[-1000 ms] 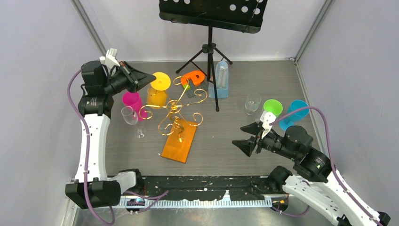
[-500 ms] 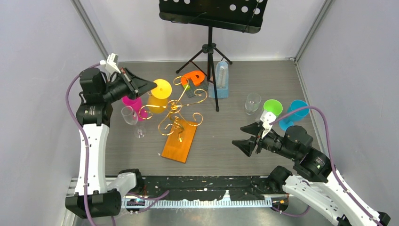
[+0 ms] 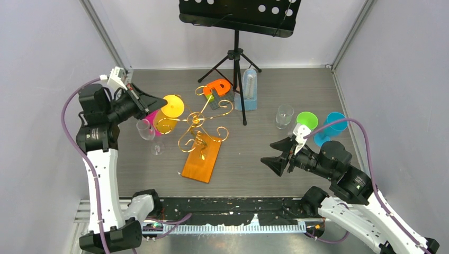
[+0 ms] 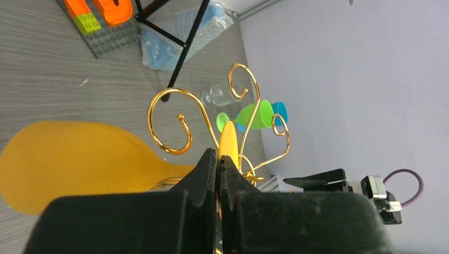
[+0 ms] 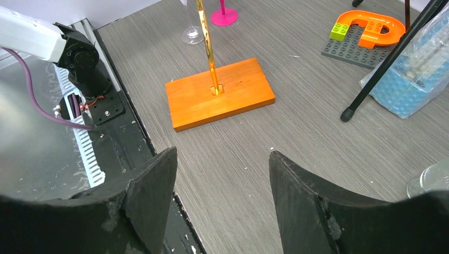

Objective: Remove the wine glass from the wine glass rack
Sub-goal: Pick up the wine glass from the wine rack, then place the wine glass at the center of the board.

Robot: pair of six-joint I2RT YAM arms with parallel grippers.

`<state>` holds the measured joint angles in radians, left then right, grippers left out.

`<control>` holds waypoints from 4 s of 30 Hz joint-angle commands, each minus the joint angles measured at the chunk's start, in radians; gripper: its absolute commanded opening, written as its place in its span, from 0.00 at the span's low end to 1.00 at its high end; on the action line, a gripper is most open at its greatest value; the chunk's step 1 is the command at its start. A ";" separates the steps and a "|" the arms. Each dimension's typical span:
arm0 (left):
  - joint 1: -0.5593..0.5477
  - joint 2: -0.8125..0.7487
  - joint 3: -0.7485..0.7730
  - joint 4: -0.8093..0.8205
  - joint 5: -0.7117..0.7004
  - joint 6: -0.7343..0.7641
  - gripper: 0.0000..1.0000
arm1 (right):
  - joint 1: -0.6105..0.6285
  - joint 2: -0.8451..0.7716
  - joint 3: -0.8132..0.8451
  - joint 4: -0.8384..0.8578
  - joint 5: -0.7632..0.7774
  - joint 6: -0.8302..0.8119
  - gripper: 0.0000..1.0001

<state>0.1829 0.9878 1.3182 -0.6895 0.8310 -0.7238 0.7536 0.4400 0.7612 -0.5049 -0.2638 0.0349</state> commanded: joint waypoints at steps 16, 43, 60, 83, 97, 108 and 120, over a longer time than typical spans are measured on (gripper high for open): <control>0.030 -0.023 0.424 -0.208 -0.132 0.159 0.00 | 0.003 0.036 0.084 0.059 0.020 0.015 0.71; -0.347 0.031 0.440 0.375 0.027 -0.189 0.00 | 0.003 0.113 0.353 0.182 -0.099 -0.333 0.71; -0.758 0.101 0.474 0.398 -0.108 -0.119 0.00 | 0.004 0.171 0.433 0.314 -0.255 -0.346 0.70; -1.044 0.273 0.639 0.225 -0.243 0.111 0.00 | 0.004 0.277 0.629 0.184 -0.175 -0.244 0.70; -1.241 0.263 0.641 0.037 -0.406 0.482 0.00 | 0.004 0.366 0.842 -0.286 0.029 0.125 0.70; -1.489 0.299 0.580 -0.073 -0.680 0.745 0.00 | 0.004 0.349 0.835 -0.371 0.056 0.331 0.70; -1.779 0.333 0.413 0.025 -1.162 0.931 0.00 | 0.004 0.315 0.694 -0.326 -0.075 0.552 0.69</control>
<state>-1.5341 1.3117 1.7607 -0.7528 -0.1207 0.1146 0.7536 0.7624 1.4986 -0.8753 -0.2714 0.4805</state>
